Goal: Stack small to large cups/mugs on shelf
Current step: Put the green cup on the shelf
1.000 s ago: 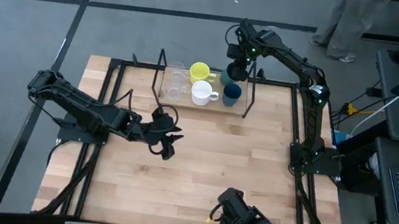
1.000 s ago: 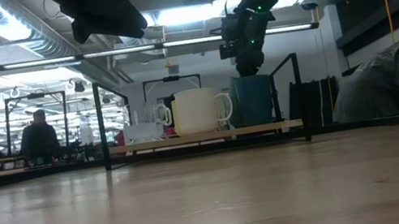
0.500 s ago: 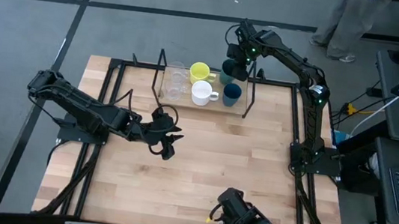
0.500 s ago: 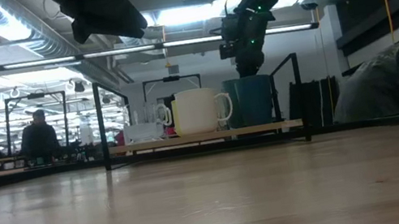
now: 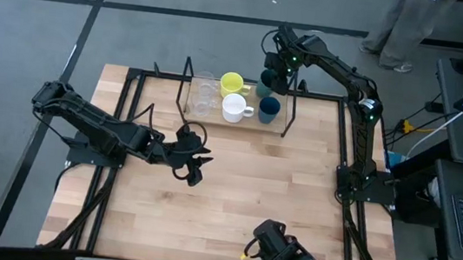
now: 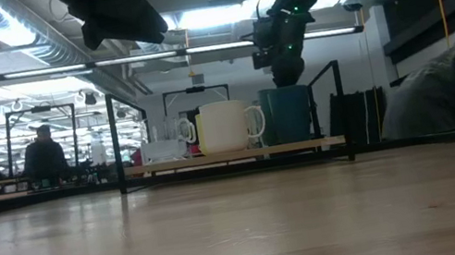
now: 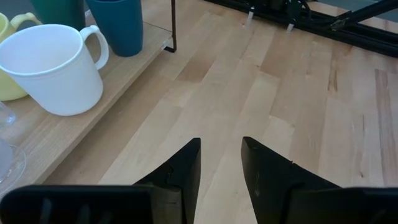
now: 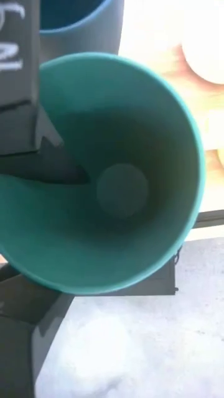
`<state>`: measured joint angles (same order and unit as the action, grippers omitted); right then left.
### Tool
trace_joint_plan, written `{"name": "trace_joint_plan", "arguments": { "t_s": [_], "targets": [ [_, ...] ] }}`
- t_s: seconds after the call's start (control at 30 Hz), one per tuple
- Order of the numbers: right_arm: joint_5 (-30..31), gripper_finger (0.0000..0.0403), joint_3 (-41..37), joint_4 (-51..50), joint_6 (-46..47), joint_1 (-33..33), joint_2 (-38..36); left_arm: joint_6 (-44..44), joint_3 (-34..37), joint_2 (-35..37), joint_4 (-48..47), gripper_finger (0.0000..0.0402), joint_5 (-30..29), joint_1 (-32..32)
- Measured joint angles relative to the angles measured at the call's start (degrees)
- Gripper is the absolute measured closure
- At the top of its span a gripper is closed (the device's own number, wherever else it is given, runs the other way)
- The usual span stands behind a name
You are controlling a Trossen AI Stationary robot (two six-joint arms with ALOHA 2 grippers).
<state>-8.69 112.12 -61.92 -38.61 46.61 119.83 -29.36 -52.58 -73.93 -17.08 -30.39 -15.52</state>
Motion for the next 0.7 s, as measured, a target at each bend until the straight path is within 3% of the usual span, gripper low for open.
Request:
{"name": "trace_joint_plan", "arguments": {
  "t_s": [0.7],
  "targets": [
    [0.2,0.0195,5.6,-2.6,0.1,-1.1,0.0,1.4,0.0,0.0,0.0,0.0292,0.0,0.0]
  ]
}}
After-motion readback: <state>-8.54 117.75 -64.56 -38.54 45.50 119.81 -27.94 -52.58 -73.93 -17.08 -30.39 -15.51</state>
